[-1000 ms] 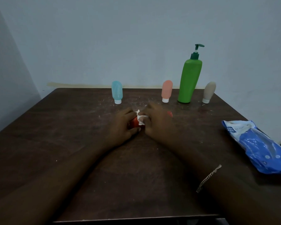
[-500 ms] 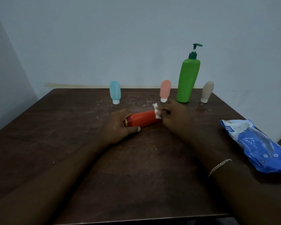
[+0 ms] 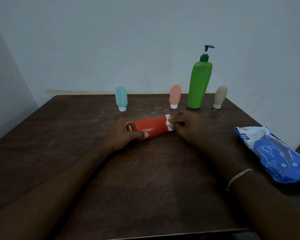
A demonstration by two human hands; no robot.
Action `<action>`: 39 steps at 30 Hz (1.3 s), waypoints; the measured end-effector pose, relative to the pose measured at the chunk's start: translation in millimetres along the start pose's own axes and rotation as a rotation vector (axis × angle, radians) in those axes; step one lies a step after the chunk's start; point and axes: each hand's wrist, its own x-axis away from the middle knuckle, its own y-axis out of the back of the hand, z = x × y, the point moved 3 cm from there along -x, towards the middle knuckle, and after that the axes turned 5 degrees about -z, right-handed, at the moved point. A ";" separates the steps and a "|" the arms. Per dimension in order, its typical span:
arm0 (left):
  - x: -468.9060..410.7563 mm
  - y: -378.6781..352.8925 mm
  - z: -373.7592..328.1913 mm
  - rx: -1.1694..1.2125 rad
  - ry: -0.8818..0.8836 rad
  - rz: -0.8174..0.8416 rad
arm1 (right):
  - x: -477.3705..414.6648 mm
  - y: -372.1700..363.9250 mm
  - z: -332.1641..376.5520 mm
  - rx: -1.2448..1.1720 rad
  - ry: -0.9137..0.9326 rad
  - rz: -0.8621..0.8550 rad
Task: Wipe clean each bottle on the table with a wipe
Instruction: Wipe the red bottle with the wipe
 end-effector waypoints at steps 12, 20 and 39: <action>0.9 0.6 -1.9 0.059 0.084 0.018 | 1.2 -1.7 -17.6 -0.029 -0.215 -0.064; 4.9 -3.2 -7.9 -0.171 -0.074 -0.031 | -9.5 -2.6 7.3 0.035 -0.174 -0.082; 6.8 -9.8 -19.1 -0.431 -0.349 -0.161 | -2.0 1.4 32.4 -0.040 -0.086 0.006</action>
